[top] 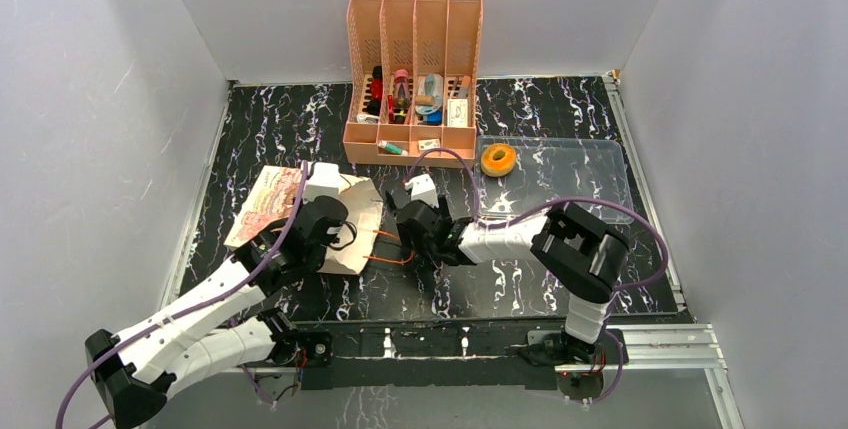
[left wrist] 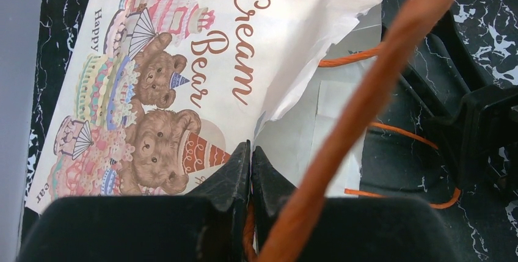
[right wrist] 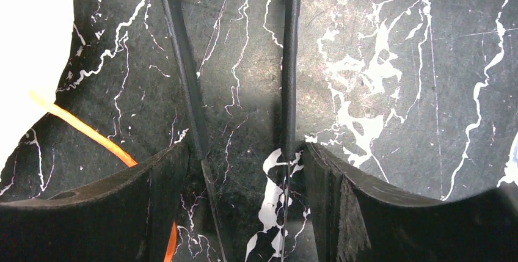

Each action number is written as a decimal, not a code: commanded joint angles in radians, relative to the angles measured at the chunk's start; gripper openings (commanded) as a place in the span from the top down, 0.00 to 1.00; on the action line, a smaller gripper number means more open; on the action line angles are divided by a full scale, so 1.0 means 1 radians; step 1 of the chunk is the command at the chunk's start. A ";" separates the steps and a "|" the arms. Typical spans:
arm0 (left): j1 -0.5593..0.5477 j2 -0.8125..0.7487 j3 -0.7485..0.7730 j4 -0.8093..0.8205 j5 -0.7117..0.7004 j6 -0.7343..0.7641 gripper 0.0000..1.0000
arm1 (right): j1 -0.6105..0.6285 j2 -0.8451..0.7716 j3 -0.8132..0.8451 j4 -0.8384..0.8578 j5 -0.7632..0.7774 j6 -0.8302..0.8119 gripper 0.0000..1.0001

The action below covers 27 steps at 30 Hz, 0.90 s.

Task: Take the fake bread out of the paper bag
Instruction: Take out the fake bread from the paper bag.

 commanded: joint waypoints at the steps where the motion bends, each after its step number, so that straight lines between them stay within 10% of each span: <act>1: 0.001 -0.022 0.016 -0.020 -0.033 -0.025 1.00 | 0.015 -0.007 -0.086 0.051 0.037 0.013 0.32; 27: 0.000 -0.051 0.020 -0.015 -0.019 -0.094 1.00 | 0.162 0.132 -0.252 0.259 0.211 0.195 0.42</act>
